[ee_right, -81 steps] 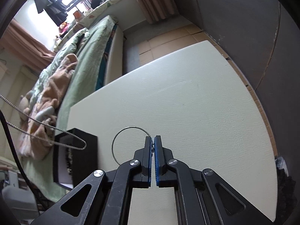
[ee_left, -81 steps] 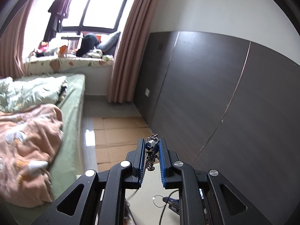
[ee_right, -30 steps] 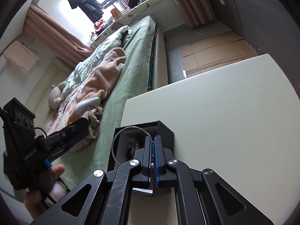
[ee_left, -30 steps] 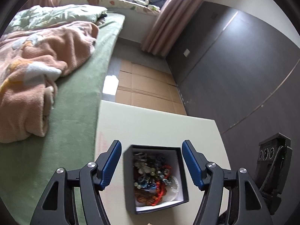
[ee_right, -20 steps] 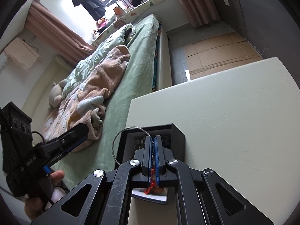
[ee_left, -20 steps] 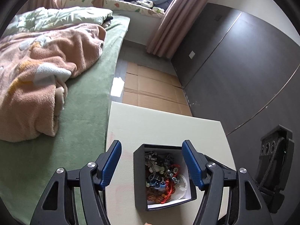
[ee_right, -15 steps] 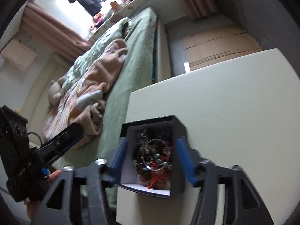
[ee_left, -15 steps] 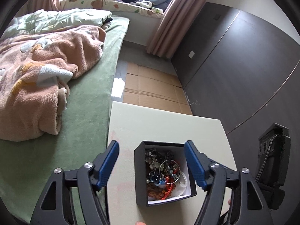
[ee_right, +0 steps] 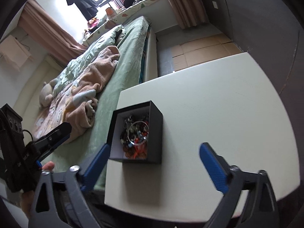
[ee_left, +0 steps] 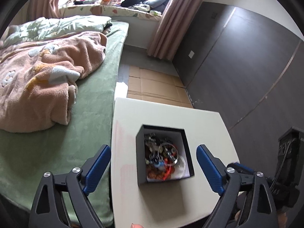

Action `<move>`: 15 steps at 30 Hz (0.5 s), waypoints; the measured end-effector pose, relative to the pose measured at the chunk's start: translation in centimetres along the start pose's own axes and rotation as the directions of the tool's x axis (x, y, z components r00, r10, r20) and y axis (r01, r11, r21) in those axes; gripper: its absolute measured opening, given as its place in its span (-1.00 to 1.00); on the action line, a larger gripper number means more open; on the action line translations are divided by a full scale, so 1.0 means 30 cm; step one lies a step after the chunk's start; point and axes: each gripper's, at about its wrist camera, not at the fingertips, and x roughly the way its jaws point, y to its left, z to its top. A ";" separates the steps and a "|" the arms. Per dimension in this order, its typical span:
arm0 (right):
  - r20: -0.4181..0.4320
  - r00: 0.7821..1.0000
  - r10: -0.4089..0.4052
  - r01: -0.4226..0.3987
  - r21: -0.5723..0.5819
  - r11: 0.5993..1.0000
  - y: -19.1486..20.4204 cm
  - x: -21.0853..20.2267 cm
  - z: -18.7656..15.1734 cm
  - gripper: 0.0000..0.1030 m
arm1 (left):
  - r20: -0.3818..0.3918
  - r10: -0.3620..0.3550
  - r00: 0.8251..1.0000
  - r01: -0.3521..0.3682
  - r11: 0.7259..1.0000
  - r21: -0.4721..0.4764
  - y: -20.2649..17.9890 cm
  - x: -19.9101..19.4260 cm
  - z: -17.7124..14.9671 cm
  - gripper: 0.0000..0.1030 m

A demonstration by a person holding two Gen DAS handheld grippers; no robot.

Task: Organize jewelry

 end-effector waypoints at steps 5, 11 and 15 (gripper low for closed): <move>0.042 0.999 -0.033 0.035 -0.051 0.998 0.029 -0.111 -0.034 1.00 | 0.001 0.001 1.000 -0.001 0.998 0.067 -0.070 -0.061 -0.049 0.81; 0.089 0.994 -0.064 0.073 -0.102 0.992 0.043 -0.248 -0.095 1.00 | 0.014 0.002 1.000 -0.003 0.993 0.120 -0.125 -0.145 -0.089 0.84; 0.113 0.989 -0.092 0.104 -0.107 0.989 0.038 -0.331 -0.133 1.00 | 0.027 0.000 1.000 -0.004 0.986 0.165 -0.158 -0.209 -0.112 0.85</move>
